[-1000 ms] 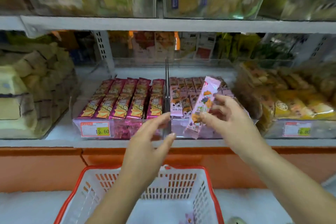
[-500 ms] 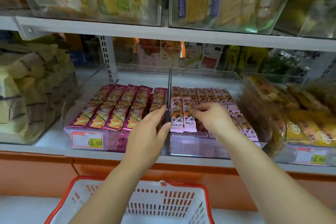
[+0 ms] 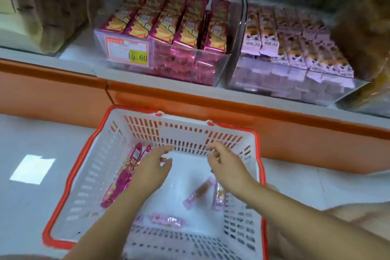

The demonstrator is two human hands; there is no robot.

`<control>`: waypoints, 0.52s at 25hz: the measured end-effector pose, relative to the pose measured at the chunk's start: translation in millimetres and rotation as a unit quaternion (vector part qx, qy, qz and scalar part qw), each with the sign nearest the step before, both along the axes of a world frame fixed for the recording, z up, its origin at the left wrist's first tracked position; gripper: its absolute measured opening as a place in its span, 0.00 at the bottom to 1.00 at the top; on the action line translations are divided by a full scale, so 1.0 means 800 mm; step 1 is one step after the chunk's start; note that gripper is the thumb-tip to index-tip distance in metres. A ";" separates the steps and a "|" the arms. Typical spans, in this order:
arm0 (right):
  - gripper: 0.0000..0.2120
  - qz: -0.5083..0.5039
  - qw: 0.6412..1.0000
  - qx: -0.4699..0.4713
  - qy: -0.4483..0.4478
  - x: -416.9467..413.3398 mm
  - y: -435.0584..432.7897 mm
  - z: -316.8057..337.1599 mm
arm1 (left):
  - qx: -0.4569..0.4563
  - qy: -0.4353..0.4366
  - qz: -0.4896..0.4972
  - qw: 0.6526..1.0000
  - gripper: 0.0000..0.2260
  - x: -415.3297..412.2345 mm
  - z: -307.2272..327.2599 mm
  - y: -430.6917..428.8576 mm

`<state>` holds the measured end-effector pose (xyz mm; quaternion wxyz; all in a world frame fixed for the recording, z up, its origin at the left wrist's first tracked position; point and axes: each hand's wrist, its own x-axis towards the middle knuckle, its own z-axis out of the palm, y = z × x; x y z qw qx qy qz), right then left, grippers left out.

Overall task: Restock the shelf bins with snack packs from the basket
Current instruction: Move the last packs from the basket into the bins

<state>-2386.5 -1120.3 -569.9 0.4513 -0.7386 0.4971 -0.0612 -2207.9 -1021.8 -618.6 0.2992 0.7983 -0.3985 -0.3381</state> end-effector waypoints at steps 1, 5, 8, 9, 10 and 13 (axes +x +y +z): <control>0.13 0.008 0.994 0.077 0.083 -0.004 0.003 -0.048 | 0.074 0.034 -0.015 0.997 0.16 0.003 -0.029 0.017; 0.21 0.044 0.960 0.129 0.243 -0.006 0.022 -0.164 | 0.210 0.051 -0.054 0.975 0.17 0.013 -0.097 0.058; 0.22 -0.001 0.952 0.176 0.250 0.013 0.037 -0.199 | 0.229 0.065 -0.033 0.971 0.16 0.014 -0.105 0.053; 0.23 -0.007 0.949 0.191 0.250 0.019 0.041 -0.205 | 0.229 0.069 -0.033 0.970 0.16 0.011 -0.103 0.051; 0.21 -0.012 0.947 0.197 0.255 0.024 0.044 -0.214 | 0.230 0.074 -0.040 0.970 0.16 0.006 -0.101 0.049; 0.02 -0.080 0.957 0.175 0.217 0.030 0.055 -0.218 | 0.244 0.084 -0.072 0.963 0.18 -0.004 -0.095 0.048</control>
